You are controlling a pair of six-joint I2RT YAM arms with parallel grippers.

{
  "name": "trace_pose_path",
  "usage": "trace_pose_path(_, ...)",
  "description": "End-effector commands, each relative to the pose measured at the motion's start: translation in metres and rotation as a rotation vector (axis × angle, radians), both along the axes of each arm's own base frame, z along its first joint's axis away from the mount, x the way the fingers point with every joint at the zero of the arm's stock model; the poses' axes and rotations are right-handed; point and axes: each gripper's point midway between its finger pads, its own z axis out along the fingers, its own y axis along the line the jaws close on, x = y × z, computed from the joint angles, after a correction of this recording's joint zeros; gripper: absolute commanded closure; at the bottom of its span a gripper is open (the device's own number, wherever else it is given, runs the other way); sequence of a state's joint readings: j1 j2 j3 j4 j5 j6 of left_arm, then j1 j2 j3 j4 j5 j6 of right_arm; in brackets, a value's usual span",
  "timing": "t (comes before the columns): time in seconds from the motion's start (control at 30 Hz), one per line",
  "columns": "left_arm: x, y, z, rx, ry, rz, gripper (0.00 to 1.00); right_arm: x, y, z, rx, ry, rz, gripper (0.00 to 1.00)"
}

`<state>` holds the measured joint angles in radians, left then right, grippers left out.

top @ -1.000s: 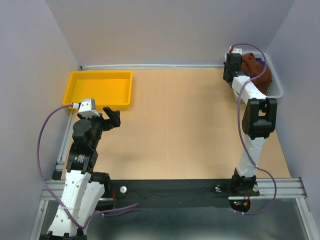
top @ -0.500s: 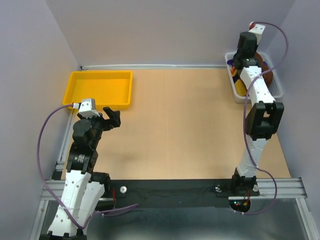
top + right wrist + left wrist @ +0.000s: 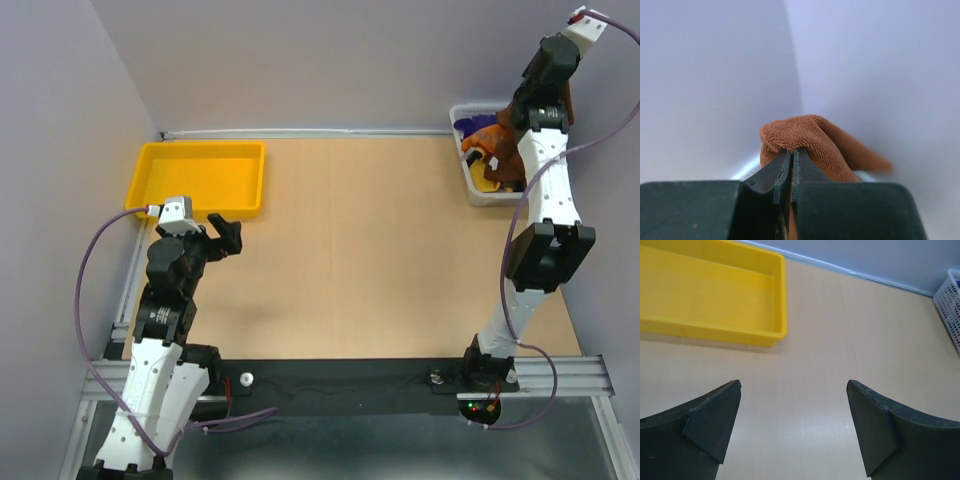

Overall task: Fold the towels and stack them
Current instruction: Grab crumpled towel, then move the towel to the center of the board

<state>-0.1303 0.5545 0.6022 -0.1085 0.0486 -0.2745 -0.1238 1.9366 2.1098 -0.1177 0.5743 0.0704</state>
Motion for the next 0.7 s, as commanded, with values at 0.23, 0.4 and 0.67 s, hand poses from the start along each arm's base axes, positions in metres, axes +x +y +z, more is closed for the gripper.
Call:
trace_pose_path(0.23, 0.002, -0.003, 0.013, 0.002, -0.053, -0.016, 0.02, -0.054, 0.146, 0.182, -0.057, -0.478, 0.775, 0.99)
trace_pose_path(0.4, 0.002, -0.005, 0.013, -0.003, -0.053, -0.028, 0.02, -0.064, 0.211, 0.135, 0.041, -0.353, 1.122, 1.00)
trace_pose_path(0.67, 0.002, -0.012, 0.023, -0.035, -0.058, -0.057, 0.02, -0.143, 0.334, -0.061, 0.279, 0.069, 1.475, 1.00)
